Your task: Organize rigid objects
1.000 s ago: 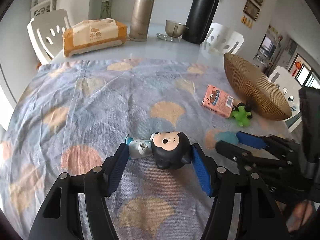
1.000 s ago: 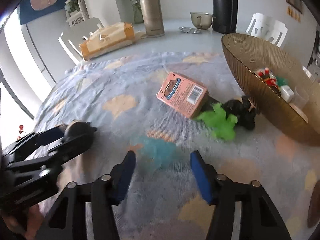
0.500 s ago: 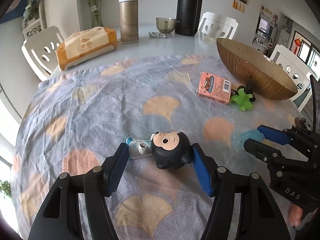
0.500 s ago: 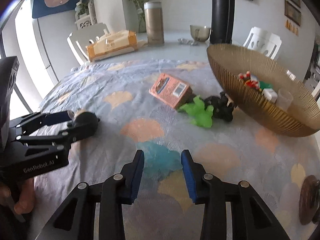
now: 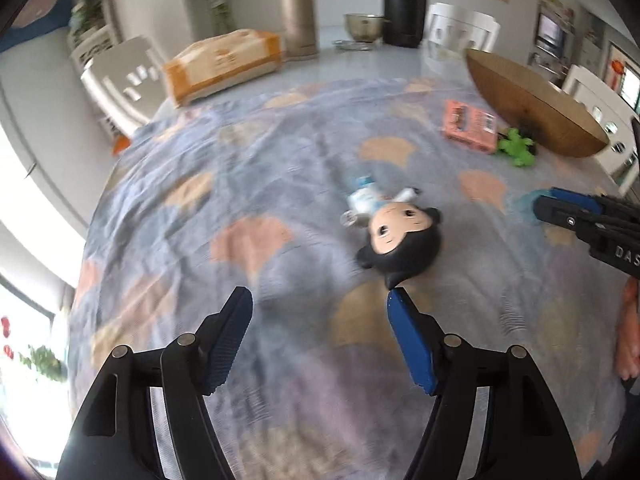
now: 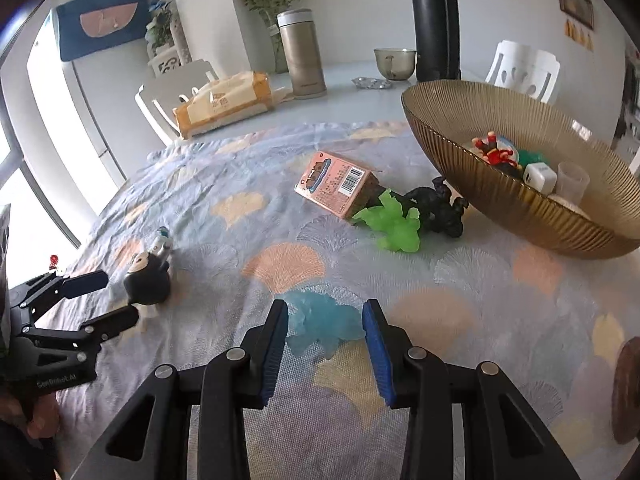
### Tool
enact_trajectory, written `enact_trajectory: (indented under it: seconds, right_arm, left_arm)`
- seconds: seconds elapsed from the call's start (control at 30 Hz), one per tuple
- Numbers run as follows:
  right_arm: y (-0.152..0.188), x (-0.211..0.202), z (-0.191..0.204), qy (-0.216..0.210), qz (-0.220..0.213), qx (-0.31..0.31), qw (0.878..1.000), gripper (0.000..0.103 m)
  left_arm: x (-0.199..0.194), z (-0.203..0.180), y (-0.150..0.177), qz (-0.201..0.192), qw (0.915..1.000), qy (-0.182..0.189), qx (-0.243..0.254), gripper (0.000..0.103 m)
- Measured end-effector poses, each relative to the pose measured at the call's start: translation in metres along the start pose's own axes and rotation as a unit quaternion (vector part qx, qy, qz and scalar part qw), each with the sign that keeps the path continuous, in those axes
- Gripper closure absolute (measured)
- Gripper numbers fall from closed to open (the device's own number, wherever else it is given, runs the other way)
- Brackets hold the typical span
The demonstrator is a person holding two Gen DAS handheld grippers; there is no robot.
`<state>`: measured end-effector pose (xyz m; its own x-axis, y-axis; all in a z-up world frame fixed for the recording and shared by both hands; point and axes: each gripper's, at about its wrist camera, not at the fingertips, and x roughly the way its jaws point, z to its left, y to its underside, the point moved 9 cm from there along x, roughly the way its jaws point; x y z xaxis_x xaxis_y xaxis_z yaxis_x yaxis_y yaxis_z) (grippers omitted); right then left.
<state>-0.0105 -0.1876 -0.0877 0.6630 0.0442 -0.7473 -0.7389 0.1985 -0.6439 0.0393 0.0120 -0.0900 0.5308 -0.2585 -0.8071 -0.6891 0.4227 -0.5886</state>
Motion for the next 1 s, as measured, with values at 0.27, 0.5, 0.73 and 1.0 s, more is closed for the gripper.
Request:
enact_trajectory:
  seconds: [0.27, 0.5, 0.73, 1.0]
  right_arm:
    - [0.002, 0.004, 0.001, 0.0, 0.008, -0.001, 1.0, 0.065]
    - [0.003, 0.006, 0.003, 0.012, 0.011, -0.01, 1.0, 0.066]
    - [0.003, 0.006, 0.003, 0.014, 0.01, -0.01, 1.0, 0.065]
    - [0.004, 0.008, 0.003, 0.011, 0.015, -0.009, 1.0, 0.064]
  left_arm:
    - [0.001, -0.049, -0.022, -0.01, 0.9974, 0.068, 0.02, 0.022]
    - [0.024, -0.06, -0.034, -0.002, 0.9977, 0.068, -0.005, 0.042]
    - [0.019, -0.042, -0.035, -0.03, 0.996, 0.068, -0.05, 0.053]
    - [0.011, -0.046, -0.037, -0.057, 0.9975, 0.033, -0.026, 0.053]
